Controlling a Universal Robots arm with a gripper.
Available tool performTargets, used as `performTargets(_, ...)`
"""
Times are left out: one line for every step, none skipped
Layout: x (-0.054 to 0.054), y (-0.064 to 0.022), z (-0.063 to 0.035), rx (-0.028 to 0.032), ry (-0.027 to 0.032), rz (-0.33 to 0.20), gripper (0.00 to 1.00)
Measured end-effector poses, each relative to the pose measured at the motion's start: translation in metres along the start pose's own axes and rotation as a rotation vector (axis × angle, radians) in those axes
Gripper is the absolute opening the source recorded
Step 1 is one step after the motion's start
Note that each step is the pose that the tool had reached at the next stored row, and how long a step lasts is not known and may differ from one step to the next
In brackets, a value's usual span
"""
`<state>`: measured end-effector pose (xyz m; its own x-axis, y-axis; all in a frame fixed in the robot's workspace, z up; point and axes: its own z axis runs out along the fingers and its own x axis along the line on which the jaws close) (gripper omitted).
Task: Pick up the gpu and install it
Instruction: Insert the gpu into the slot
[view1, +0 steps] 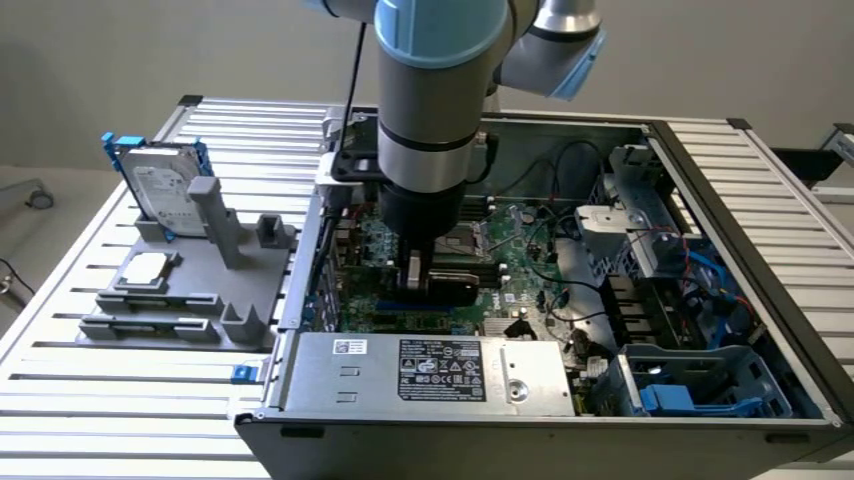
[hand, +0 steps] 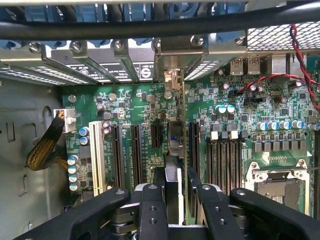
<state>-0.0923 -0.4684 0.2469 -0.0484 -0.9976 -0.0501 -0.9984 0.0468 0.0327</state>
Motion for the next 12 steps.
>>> performTargets(0.0, 0.0002, 0.0001, -0.0001, 0.0, 0.0, 0.29)
performTargets(0.0, 0.0004, 0.0002, -0.0001, 0.0, 0.0, 0.29)
performTargets(0.0001, 0.0006, 0.0005, -0.0003, 0.0, 0.0, 0.29)
performTargets(0.0001, 0.0007, 0.0007, -0.0004, -0.0001, 0.0, 0.29)
performTargets(0.0001, 0.0007, 0.0011, -0.0005, -0.0001, 0.0, 0.29)
performTargets(0.0001, 0.0008, 0.0013, -0.0006, 0.0, 0.0, 0.29)
performTargets(0.0001, 0.0008, 0.0016, -0.0006, 0.0001, 0.0, 0.29)
performTargets(0.0001, 0.0008, 0.0018, -0.0007, 0.0002, 0.0, 0.29)
performTargets(0.0001, 0.0008, 0.002, -0.0008, 0.0002, 0.0, 0.29)
performTargets(0.0002, 0.0008, 0.0023, -0.001, 0.0001, 0.0, 0.29)
performTargets(0.0002, 0.0008, 0.0025, -0.0012, 0.0001, 0.0, 0.29)
performTargets(0.0002, 0.0008, 0.0026, -0.0017, 0.0002, 0.0, 0.29)
